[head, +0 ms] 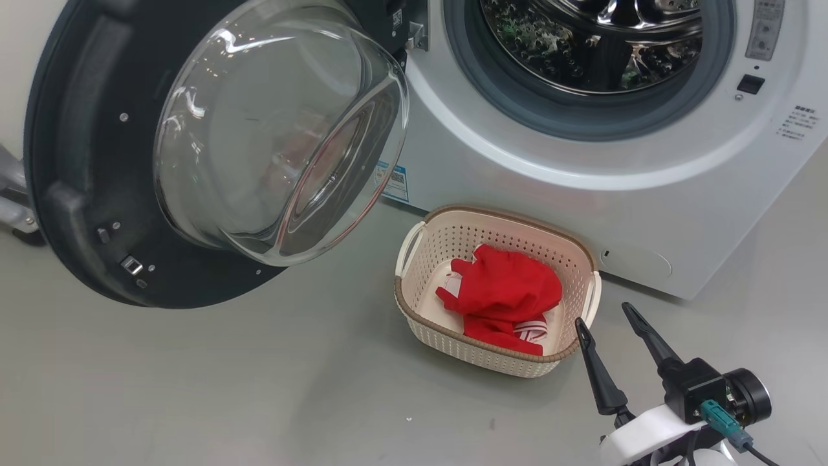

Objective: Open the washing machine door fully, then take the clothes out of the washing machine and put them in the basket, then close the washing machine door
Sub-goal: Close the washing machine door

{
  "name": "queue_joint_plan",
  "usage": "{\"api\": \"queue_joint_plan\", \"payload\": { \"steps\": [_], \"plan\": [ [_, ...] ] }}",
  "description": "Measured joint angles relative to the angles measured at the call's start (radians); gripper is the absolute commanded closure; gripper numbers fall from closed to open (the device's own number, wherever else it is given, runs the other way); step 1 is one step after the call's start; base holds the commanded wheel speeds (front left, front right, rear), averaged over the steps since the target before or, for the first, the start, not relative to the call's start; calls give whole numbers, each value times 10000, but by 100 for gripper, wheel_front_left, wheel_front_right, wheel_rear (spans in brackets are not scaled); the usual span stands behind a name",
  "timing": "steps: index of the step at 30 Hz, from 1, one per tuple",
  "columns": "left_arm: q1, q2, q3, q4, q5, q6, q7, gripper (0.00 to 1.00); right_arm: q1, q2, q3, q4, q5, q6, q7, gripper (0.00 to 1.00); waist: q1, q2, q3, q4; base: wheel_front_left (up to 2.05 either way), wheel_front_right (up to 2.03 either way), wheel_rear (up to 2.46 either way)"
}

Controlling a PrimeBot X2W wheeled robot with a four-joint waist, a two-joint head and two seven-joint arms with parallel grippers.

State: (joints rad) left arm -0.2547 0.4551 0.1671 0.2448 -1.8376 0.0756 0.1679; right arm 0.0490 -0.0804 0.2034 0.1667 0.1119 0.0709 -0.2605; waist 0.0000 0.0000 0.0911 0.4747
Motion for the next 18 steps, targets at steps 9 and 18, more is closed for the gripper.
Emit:
{"api": "queue_joint_plan", "payload": {
  "steps": [9,18],
  "plan": [
    [-547,0,-343,650,2,-153,476,100,-199,-174,33,-165,-23,69,0,0,0,0,460,-440,0,0,0],
    [-894,-21,-533,1331,33,-395,769,100,-267,-349,-77,-332,-79,69,0,0,0,0,907,-771,0,0,0]
  ]
}}
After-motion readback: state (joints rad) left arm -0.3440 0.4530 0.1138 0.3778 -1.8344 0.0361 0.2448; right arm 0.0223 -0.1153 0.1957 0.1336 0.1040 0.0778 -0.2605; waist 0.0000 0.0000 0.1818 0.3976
